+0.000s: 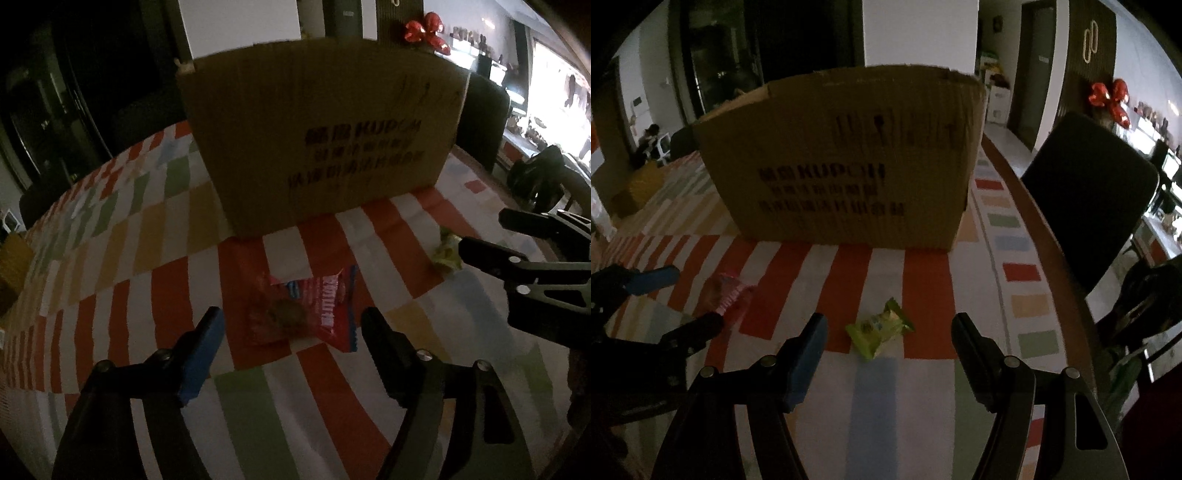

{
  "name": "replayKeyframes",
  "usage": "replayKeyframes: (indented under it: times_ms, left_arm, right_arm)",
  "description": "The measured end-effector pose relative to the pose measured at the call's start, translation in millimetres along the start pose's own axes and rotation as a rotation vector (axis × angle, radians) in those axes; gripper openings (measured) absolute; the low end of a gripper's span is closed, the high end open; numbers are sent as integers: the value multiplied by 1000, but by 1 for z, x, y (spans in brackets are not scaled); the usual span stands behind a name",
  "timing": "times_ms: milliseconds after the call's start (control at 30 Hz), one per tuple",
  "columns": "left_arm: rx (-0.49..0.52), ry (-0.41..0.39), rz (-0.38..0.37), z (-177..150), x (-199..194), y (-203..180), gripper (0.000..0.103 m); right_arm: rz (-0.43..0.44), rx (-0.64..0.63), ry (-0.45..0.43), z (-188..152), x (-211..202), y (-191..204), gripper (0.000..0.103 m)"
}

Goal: Organize snacks
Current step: 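Move the right tool to the green candy while the left tool reaches the red wrapper, then grasp the green candy with the right tool while the left tool grasps the red wrapper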

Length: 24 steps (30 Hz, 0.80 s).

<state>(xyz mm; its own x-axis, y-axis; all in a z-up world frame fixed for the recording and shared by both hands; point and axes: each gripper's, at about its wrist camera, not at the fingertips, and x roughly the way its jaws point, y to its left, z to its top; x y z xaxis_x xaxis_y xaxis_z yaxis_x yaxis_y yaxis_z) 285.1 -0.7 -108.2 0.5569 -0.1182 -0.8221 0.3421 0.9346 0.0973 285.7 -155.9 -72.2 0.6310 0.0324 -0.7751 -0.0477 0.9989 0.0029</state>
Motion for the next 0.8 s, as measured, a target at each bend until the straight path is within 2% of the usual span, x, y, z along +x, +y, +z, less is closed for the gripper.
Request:
replayKeyframes:
  times_ms: [233, 500, 600, 667, 733, 767, 800]
  left_arm:
    - [9, 17, 30, 5, 21, 3, 81]
    - [-25, 20, 4, 12, 33, 8, 79]
    - [-59, 35, -35, 11, 40, 12, 69]
    - [-92, 43, -65, 9, 43, 15, 55]
    - [-131, 33, -95, 7, 43, 19, 49]
    - [-148, 30, -101, 6, 42, 21, 43]
    - [-156, 25, -105, 5, 42, 22, 43]
  right_arm:
    - [6, 35, 45, 0, 19, -2, 70]
    - [15, 65, 76, 0, 36, -6, 70]
    - [22, 69, 84, 0, 41, -6, 70]
    - [26, 68, 88, -1, 43, -4, 70]
    - [30, 66, 89, -2, 46, -3, 69]
    - [33, 63, 91, -2, 47, -2, 66]
    - [37, 62, 93, -3, 48, -1, 63]
